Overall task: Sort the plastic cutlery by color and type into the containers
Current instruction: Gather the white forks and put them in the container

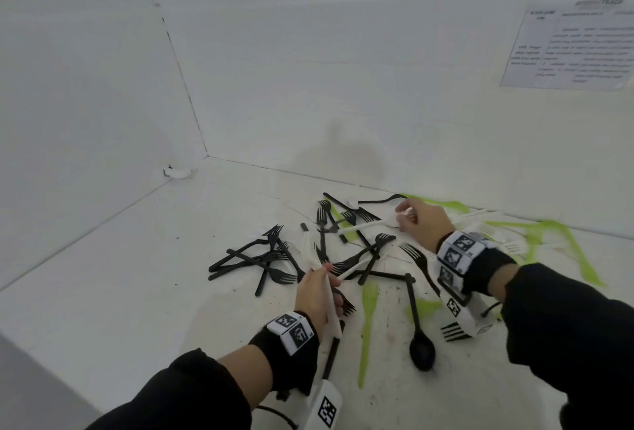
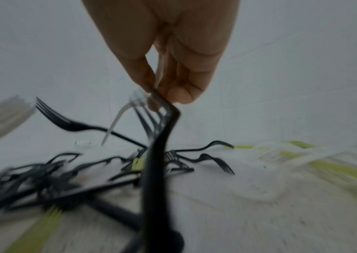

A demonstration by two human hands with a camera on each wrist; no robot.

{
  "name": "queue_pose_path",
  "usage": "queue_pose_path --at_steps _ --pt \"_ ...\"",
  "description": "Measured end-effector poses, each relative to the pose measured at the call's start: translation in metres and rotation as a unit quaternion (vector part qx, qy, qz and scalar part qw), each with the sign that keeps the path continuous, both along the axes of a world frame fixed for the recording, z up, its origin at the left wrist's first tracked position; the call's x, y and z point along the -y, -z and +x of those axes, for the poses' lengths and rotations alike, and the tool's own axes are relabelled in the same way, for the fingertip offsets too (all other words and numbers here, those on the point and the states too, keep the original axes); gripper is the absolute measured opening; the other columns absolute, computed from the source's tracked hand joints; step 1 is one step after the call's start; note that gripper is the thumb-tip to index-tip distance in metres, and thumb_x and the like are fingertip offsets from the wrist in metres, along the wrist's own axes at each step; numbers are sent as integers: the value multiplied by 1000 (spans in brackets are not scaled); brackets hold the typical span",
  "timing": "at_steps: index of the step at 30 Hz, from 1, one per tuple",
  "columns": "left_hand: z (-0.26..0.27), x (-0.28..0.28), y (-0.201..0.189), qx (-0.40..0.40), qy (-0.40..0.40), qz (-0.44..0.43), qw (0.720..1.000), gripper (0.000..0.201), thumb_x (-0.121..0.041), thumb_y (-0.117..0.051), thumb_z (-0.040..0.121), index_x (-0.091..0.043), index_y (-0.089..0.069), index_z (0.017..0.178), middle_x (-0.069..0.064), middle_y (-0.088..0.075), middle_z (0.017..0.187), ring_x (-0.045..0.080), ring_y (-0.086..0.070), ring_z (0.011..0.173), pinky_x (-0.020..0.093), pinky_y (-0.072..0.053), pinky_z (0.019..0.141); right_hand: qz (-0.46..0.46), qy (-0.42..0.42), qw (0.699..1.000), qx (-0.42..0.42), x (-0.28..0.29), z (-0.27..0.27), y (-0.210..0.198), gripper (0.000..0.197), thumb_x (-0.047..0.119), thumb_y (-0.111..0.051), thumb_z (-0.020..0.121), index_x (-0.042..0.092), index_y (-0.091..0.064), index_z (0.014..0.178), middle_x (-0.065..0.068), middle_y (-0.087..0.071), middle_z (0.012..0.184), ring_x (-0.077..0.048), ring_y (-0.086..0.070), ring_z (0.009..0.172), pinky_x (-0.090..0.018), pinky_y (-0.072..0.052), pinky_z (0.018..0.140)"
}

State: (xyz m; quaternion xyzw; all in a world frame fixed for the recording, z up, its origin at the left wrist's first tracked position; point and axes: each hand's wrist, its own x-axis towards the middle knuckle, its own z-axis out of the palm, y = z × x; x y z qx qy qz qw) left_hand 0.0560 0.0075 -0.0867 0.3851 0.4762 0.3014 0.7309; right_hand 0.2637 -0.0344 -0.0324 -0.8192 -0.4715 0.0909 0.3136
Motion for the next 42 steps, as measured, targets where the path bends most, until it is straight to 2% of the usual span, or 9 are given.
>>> queue_pose_path --at_steps 5,9,13,16,21,24,28,39,42 --pt "2 -4 0 -17 1 -1 1000 20 -20 -42 95 -12 -53 80 6 -47 59 18 -40 48 27 -37 50 163 -23 979 -122 -6 14 -13 15 7 -51 92 18 -61 95 -6 -58 92 -12 -51 72 -13 -47 63" --pt "5 -7 -1 -18 2 13 1000 16 -19 -42 96 -13 -54 90 7 -49 67 19 -43 49 28 -40 50 123 -97 973 -168 -15 4 -21 24 -2 -40 95 18 -53 90 -3 -51 83 -11 -49 61 -22 -47 62" --pt "9 -7 -5 -7 36 -6 999 16 -17 -41 98 -11 -55 93 8 -52 74 20 -48 54 28 -42 52 67 -168 967 -180 -25 -20 -9 18 -1 -56 88 16 -50 93 4 -51 79 -4 -54 61 -15 -47 59" --pt "13 -3 -8 18 96 -48 994 19 -17 -38 99 -6 -53 103 10 -60 81 24 -57 56 30 -46 57 60 -167 963 -201 -36 -43 11 23 3 -62 85 23 -50 80 5 -54 77 -12 -55 67 -22 -48 65" --pt "12 0 -4 34 109 -92 989 26 -27 -36 99 -10 -54 89 3 -52 64 14 -41 39 22 -36 46 51 -99 983 -145 -46 -63 33 11 18 -65 85 17 -54 87 11 -52 71 -6 -51 64 -15 -43 63" --pt "10 -3 4 38 63 -69 995 23 -25 -33 102 -11 -48 92 2 -44 60 12 -35 34 17 -32 39 -44 -33 996 -67 -50 -63 31 31 31 -41 98 5 -58 99 -4 -55 81 -21 -52 80 -28 -43 73" --pt "3 -6 8 3 24 -20 999 31 -22 -35 102 0 -51 88 11 -51 64 18 -48 46 25 -45 43 -240 -80 966 52 -51 -64 37 33 33 -45 95 10 -60 114 -11 -60 116 -26 -56 108 -29 -45 84" --pt "-4 -11 14 26 2 -36 999 6 -5 -53 92 1 -53 94 12 -58 70 19 -60 49 28 -50 47 -291 0 954 74 -57 -54 33 33 23 -56 90 1 -55 115 -10 -59 110 -24 -58 111 -27 -47 90" --pt "-3 -9 17 29 6 -36 999 4 -3 -55 90 0 -53 93 12 -59 70 19 -62 50 30 -53 50 -309 24 950 40 -54 -41 30 20 24 -59 86 7 -53 78 -4 -55 82 -20 -57 82 -23 -45 59"
